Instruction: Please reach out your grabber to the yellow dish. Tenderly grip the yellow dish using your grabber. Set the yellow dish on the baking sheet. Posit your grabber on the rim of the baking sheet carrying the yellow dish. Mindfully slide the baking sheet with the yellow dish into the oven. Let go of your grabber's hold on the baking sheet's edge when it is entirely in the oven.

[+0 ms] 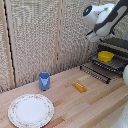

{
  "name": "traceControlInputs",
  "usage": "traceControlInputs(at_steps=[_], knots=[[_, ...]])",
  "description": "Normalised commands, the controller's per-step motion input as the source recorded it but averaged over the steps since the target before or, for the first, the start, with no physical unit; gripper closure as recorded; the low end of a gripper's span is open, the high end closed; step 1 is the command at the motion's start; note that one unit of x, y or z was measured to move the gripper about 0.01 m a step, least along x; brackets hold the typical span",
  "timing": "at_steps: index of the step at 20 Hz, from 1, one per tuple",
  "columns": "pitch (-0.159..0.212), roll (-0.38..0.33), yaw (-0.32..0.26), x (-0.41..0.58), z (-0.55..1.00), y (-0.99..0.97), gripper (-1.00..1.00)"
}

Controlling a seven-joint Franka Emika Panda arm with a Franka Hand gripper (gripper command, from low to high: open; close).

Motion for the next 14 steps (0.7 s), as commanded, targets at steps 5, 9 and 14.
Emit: traceControlInputs(at_steps=[5,9,14], knots=[[0.282,-0.186,0.195,-0.098,0.00,0.25,-1.00],[0.291,-0.205,0.194,-0.154,-0.02,0.21,-1.00],[0.221,-0.256,0.190,-0.043,-0.27,0.14,-1.00]])
